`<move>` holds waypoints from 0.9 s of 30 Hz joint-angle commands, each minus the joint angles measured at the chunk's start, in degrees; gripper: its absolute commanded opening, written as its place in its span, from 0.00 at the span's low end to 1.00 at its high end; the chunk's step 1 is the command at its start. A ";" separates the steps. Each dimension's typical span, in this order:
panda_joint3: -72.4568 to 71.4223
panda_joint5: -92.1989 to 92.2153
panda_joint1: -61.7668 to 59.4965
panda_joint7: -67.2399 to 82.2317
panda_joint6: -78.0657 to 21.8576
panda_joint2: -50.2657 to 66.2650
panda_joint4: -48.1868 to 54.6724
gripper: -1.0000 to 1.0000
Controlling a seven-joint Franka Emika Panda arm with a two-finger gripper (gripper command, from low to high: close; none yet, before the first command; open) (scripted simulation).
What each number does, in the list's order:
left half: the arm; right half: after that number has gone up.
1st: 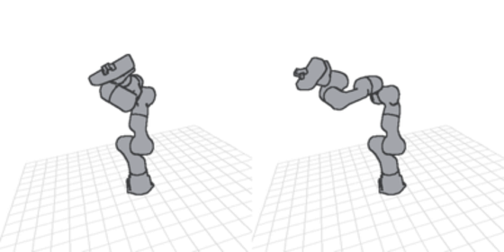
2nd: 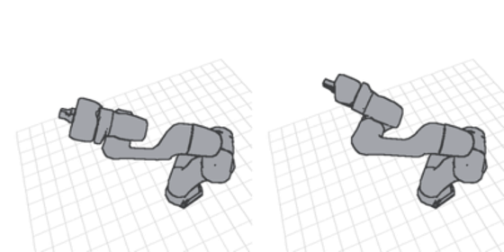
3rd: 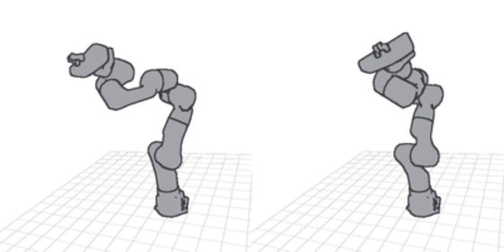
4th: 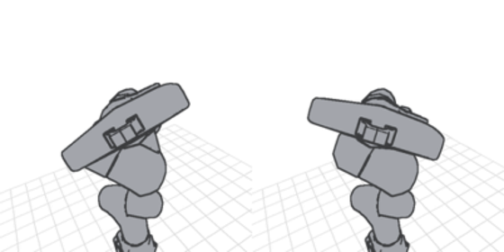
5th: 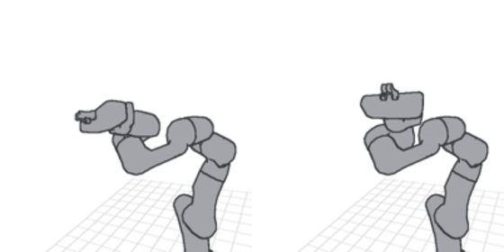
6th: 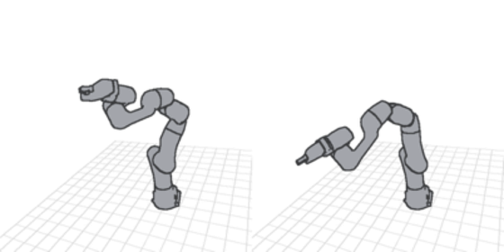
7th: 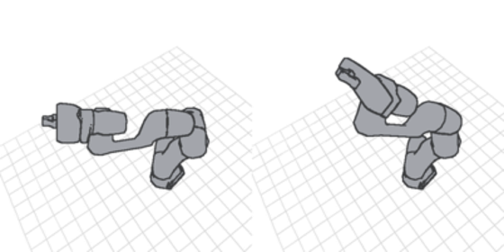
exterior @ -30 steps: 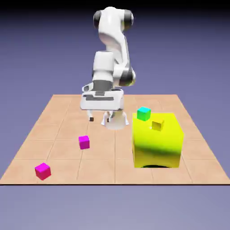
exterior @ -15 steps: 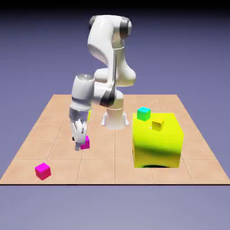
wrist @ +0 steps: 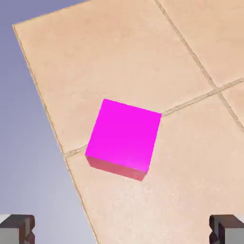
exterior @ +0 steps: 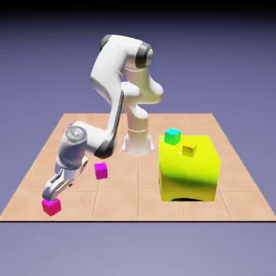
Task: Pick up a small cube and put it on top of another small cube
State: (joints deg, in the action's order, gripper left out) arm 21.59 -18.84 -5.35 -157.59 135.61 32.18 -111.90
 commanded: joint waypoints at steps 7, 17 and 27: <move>1.05 -1.07 -2.67 -8.08 3.48 10.42 3.77 0.50; -3.11 2.34 -4.28 -7.07 -7.19 -2.92 2.33 0.00; -16.25 12.71 -15.65 -5.96 -20.92 -23.68 -0.13 0.00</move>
State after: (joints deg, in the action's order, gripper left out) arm 5.35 -6.22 -20.99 -163.59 114.75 8.50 -112.03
